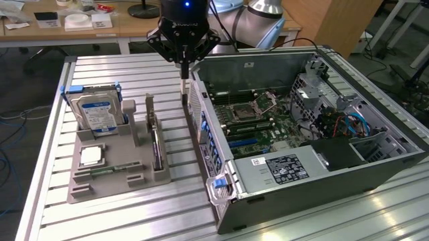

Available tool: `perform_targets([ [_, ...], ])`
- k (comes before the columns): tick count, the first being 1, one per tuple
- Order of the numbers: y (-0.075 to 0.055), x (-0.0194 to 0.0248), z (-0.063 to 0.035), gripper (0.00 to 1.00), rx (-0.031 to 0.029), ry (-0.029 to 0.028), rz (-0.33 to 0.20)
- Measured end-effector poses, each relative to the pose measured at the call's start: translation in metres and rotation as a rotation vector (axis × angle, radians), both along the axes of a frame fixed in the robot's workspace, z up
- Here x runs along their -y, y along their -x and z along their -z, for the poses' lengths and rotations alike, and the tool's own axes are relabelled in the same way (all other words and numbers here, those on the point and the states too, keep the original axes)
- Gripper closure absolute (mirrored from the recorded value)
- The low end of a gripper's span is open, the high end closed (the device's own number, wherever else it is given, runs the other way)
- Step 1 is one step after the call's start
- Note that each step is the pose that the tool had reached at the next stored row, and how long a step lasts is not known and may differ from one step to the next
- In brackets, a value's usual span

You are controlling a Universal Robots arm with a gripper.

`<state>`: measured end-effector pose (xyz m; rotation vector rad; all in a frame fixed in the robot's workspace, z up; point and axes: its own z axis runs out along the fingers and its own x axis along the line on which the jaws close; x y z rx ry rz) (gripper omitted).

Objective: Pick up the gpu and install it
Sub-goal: 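Reach for the gpu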

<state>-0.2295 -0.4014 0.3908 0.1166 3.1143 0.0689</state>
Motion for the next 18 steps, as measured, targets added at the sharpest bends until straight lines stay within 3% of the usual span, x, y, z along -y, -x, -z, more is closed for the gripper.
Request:
perform_targets([
  [18,0.017,0.0006,0.0002,0.89,-0.0001,0.0000,0.000],
])
